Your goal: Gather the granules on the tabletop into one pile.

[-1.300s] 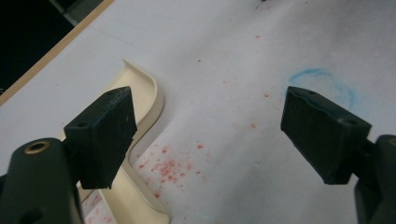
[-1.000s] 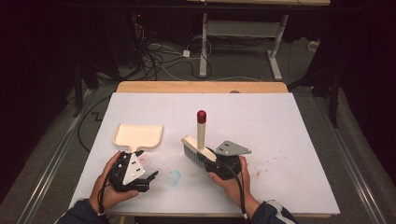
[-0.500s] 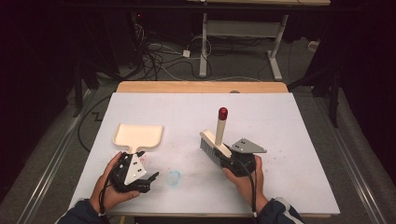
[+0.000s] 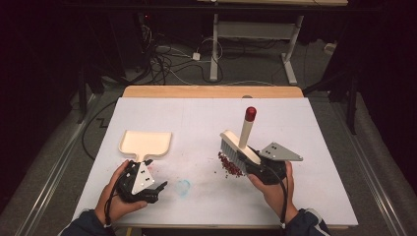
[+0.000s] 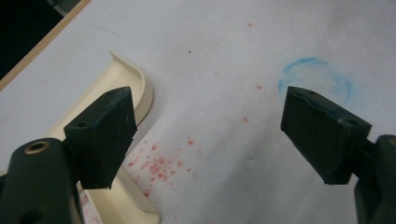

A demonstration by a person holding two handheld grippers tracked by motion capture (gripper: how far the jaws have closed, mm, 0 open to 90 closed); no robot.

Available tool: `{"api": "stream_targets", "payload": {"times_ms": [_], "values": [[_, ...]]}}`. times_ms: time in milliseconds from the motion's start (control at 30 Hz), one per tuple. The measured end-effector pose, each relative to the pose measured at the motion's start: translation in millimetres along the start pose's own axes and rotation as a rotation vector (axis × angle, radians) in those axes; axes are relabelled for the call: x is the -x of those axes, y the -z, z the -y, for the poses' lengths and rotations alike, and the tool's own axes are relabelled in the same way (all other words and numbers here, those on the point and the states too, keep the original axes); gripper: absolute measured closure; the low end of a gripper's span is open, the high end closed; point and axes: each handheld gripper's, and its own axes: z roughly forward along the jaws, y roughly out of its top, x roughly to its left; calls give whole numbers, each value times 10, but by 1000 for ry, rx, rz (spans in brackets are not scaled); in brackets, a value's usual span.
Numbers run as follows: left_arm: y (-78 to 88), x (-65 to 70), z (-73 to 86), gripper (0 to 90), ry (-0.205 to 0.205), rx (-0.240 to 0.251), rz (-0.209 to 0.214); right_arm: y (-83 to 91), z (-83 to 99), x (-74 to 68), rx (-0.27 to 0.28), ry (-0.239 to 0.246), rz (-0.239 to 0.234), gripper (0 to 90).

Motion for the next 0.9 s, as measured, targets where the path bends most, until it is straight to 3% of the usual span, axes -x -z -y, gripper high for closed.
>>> {"api": "stream_targets", "payload": {"times_ms": [100,133,233,333,467,500,700,900], "values": [[-3,6,-4,171,-3,0,1,15,39,61,-3,17,36,672],[-7,8,-4,171,-3,0,2,5,82,130,13,64,63,672],[-18,13,-7,171,-6,-3,4,-54,135,210,19,121,101,672],[-22,12,-6,171,-7,-6,5,-156,199,278,20,172,96,672],[-24,8,-6,171,-8,-8,5,-281,244,285,-10,197,105,672],[-25,8,-7,171,-10,-8,5,-355,261,271,-17,228,116,673],[-27,15,-7,171,-12,-8,9,-468,281,238,-6,227,69,673],[-13,12,-6,171,-10,-5,5,-434,261,33,-11,283,10,673]]}}
